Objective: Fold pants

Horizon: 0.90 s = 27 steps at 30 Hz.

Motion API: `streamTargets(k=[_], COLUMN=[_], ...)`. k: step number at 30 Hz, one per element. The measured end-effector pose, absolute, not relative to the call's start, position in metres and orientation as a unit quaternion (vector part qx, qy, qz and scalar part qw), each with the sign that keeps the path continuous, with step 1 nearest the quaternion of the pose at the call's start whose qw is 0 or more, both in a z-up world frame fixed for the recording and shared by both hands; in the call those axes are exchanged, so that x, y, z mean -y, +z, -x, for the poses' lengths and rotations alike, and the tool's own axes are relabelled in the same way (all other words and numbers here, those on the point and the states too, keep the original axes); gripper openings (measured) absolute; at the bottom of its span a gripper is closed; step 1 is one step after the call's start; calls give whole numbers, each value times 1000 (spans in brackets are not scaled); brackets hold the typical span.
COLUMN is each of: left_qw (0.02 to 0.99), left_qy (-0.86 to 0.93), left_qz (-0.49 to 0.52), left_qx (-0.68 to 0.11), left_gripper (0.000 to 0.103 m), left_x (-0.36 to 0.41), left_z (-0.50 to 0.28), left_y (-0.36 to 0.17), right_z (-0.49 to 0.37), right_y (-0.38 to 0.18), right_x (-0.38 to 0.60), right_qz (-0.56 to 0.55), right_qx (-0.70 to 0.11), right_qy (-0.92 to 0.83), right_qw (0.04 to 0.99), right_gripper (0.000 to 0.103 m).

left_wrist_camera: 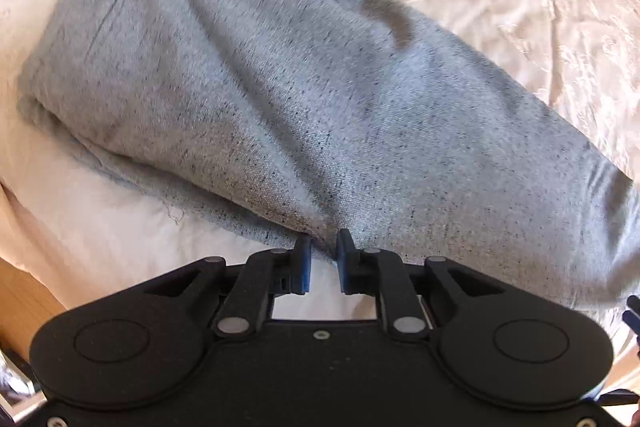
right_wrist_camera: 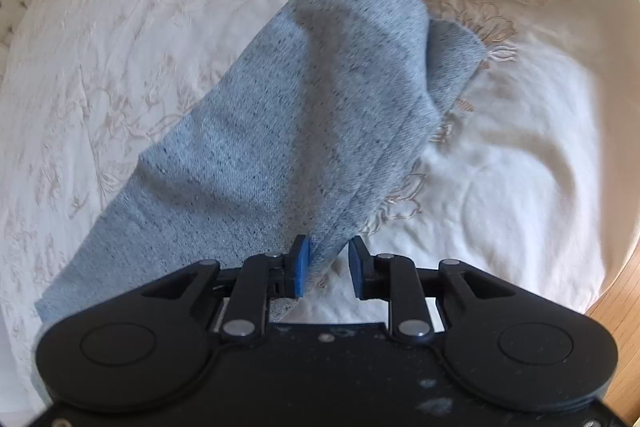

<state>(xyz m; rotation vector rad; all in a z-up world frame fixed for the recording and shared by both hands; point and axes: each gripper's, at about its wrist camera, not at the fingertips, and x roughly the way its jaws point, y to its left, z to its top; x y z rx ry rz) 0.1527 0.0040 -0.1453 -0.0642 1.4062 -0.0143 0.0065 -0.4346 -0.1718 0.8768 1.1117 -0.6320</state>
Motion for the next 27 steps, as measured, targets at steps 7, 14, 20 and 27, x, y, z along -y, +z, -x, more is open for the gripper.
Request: streamTargets(k=[7,14,20,27], left_qw=[786,779,753,748], left_qy=[-71,-73,-34,-36], left_qz=[-4,-56,-76,-85], left_qx=[-614,-621,-653,-658], left_gripper=[22,29,30,30], left_x=[72,143,151,154], left_z=[-161,-161,-172,-171], left_y=[-135,-173,-213,-210], right_z=[23,18,5,17], right_y=[-139,-154,-184,-187], right_x=[491,548,577,576], right_qz=[-375,-363,-433,-380], right_qx=[-439,-452,-468,-511], right_qy=[-326,-342,-329,-326], right_qw=[749,740,696,699], right_gripper=[25,25,31,5])
